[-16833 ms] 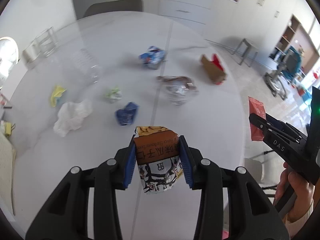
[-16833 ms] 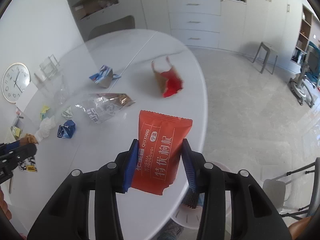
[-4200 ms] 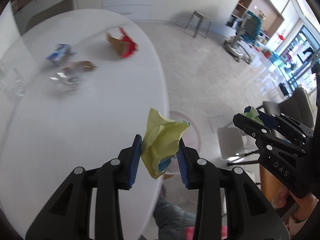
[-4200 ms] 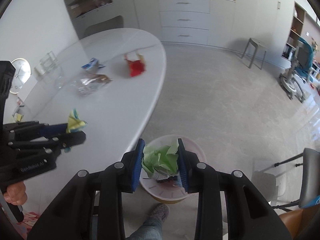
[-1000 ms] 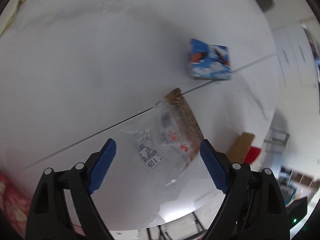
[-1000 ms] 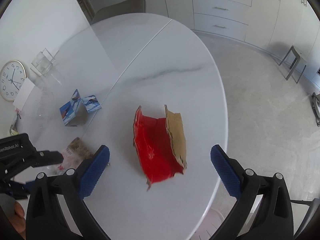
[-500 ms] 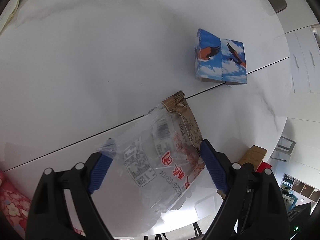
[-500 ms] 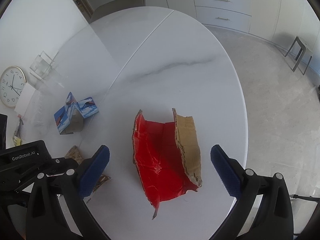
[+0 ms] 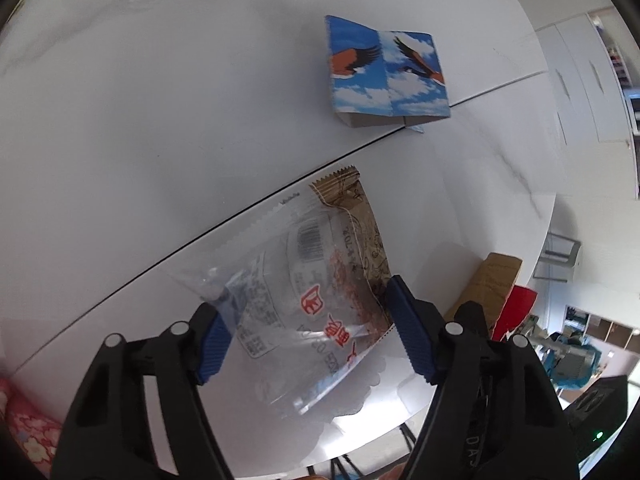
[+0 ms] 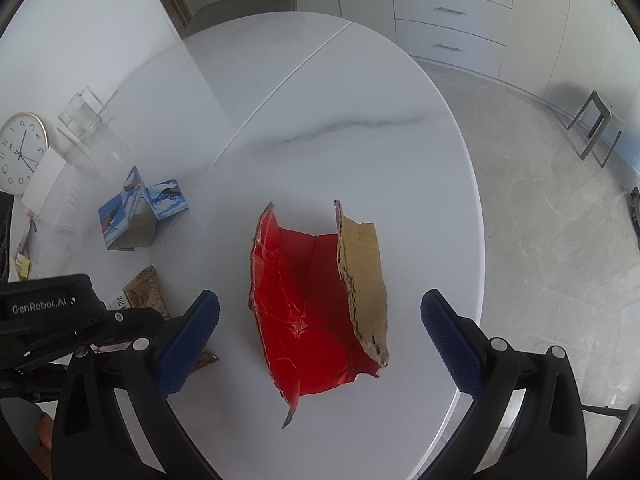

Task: Collect trash
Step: 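Grasp the clear plastic snack bag with the left tool while the right tool grasps the red-lined cardboard, then carry bag and cardboard over the wastebasket and open both tools to drop them, then move both open tools back over the table toward the bottle and box, then grasp the clear plastic bottle with the left tool while the right tool grasps the blue bird-print box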

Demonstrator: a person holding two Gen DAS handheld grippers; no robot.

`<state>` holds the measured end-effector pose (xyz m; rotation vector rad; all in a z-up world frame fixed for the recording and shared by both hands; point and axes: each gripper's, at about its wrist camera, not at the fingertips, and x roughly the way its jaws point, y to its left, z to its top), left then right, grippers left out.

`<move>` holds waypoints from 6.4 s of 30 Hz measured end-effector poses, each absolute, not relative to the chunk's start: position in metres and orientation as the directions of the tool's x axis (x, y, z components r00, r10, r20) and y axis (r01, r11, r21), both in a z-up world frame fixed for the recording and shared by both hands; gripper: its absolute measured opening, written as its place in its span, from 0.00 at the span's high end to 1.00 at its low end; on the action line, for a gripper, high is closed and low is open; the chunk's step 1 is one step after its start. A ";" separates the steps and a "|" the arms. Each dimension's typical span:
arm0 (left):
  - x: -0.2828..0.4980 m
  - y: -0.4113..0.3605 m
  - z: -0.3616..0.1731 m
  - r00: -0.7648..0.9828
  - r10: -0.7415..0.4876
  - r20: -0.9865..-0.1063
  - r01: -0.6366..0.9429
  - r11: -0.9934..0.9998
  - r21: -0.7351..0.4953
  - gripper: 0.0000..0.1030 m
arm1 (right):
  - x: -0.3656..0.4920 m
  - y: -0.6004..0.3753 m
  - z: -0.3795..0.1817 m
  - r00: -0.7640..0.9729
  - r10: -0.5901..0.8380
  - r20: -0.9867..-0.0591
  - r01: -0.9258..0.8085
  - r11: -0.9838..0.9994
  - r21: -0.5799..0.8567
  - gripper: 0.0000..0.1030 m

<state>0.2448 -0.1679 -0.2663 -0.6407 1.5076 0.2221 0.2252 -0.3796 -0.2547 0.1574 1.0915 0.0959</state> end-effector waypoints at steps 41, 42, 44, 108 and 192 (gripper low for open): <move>0.158 -0.068 -0.190 0.285 -0.238 -0.928 -0.044 0.964 -0.261 0.83 | 0.232 -0.347 -0.247 0.435 0.111 -0.894 -0.047 0.994 0.100 0.62; 0.156 -0.068 -0.186 0.291 -0.243 -0.925 -0.033 0.964 -0.263 0.83 | 0.229 -0.346 -0.242 0.443 0.108 -0.890 -0.053 0.994 0.094 0.62; 0.156 -0.078 -0.184 0.300 -0.253 -0.920 -0.004 0.964 -0.266 0.83 | 0.219 -0.343 -0.230 0.457 0.103 -0.883 -0.060 0.995 0.085 0.62; 0.015 -0.284 -0.179 0.199 -0.244 -0.949 0.480 0.869 -0.123 0.30 | -0.115 -0.463 -0.229 0.512 -0.013 -0.859 0.344 0.919 0.192 0.61; 0.373 0.002 -0.260 0.237 -0.069 -0.969 -0.162 0.981 -0.110 0.39 | 0.239 -0.220 -0.195 0.550 0.007 -0.835 0.157 0.981 0.112 0.02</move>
